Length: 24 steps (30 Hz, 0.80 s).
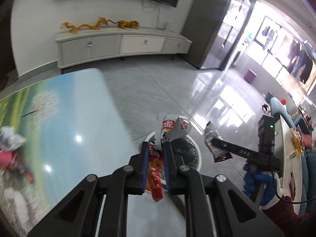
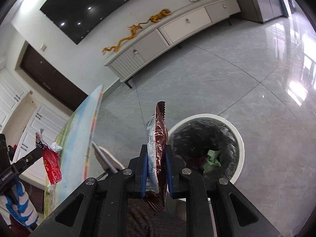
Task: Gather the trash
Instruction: 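Carry both bags over the trash bin and open both tools to drop them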
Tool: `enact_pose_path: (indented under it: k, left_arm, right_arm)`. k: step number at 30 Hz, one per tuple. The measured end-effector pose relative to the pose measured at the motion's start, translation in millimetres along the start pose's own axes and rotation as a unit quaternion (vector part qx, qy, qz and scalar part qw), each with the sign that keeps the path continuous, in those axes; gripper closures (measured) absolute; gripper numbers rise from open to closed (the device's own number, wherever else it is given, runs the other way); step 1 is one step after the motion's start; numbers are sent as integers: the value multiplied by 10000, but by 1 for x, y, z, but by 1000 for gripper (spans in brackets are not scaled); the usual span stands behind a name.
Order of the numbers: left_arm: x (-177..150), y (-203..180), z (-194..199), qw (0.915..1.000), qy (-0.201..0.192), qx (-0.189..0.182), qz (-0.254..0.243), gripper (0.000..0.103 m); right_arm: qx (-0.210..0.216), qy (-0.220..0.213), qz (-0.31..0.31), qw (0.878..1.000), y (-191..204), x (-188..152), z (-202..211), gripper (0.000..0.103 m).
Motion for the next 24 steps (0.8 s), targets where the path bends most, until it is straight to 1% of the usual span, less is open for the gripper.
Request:
enact_pose_path:
  k: [4, 7, 10, 12, 14, 15, 16, 18, 20, 21, 22, 24]
  left_arm:
    - [11, -31, -47, 9992, 283, -199, -175, 90]
    - [15, -47, -77, 9983, 473, -253, -245, 90]
    - [18, -58, -98, 9974, 607, -253, -278, 89]
    - [21, -62, -110, 9971, 680, -224, -260, 88]
    - [24, -62, -122, 9969, 732, -219, -164, 88]
    - [24, -61, -125, 9967, 758, -248, -121, 88]
    - [25, -62, -130, 9963, 794, -311, -71, 87]
    - [27, -65, -137, 9957, 846, -384, 2, 87]
    - [27, -68, -144, 9945, 913, -505, 84, 83]
    - [27, -69, -146, 9941, 937, -526, 118, 75]
    - [29, -69, -148, 9941, 935, -533, 137, 66]
    - [31, -72, -149, 9938, 931, -582, 149, 64]
  right_arm:
    - [-153, 130, -186, 9996, -25, 2, -16, 87]
    - [-252, 226, -212, 9992, -36, 1, -26, 84]
    - [-326, 321, -213, 9987, -43, 2, -37, 82]
    - [-407, 385, -193, 9982, -49, 3, -45, 75]
    - [-506, 439, -189, 9976, -55, 3, -52, 73]
    - [-557, 464, -201, 9972, -58, 2, -54, 68]
    - [-600, 481, -235, 9968, -62, 1, -55, 66]
    - [-630, 489, -325, 9963, -69, 0, -56, 63]
    - [-645, 479, -407, 9959, -75, -2, -53, 60]
    - [-650, 474, -436, 9958, -77, -3, -52, 58]
    - [-667, 467, -473, 9956, -80, -5, -50, 58]
    - [-683, 451, -535, 9952, -83, -5, -48, 57]
Point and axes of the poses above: each gripper's, at about its wrist camera, not at the fingertips, and z roughly against the way its jaws point, y to its left, x to its top, the point moved 8 cm from there along -z, roughly the way its jaws point, and after that the axes turned 6 degrees about -z, right-handed, at the moved point
